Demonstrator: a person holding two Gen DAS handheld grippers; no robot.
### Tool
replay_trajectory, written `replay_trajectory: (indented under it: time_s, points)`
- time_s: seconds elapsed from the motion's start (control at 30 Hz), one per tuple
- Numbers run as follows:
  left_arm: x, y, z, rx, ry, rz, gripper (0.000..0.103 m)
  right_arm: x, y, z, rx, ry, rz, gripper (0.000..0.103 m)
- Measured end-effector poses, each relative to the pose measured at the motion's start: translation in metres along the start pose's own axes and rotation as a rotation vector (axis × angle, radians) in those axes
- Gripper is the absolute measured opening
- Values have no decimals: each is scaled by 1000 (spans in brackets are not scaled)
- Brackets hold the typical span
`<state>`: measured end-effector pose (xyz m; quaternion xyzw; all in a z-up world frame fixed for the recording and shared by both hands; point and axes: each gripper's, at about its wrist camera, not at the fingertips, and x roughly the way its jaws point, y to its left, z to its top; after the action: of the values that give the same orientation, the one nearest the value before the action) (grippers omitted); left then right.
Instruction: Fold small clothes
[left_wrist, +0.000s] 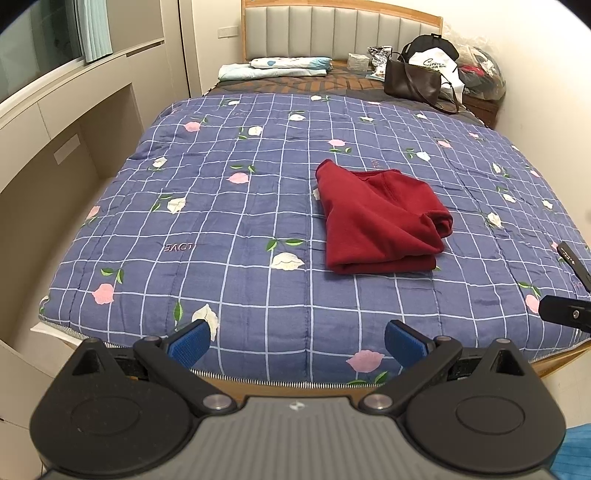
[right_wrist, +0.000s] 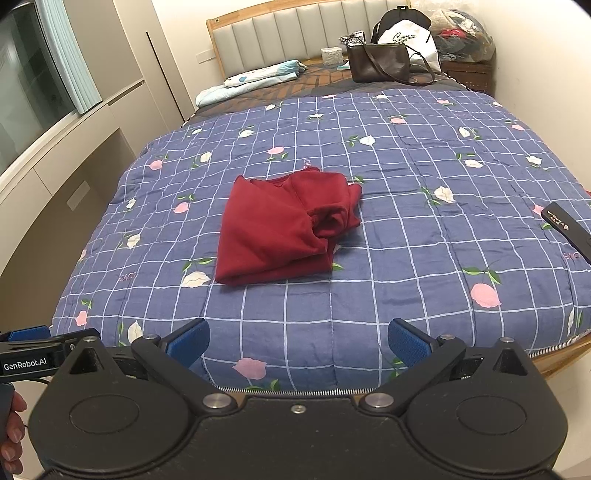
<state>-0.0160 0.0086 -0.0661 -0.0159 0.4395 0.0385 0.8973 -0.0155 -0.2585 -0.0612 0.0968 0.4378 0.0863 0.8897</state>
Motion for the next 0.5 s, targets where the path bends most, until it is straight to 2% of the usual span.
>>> replay_trajectory:
  time_s: [0.5]
  points:
    - [0,0,0,1,1,0,103,1,-1,0,2,2,0,102]
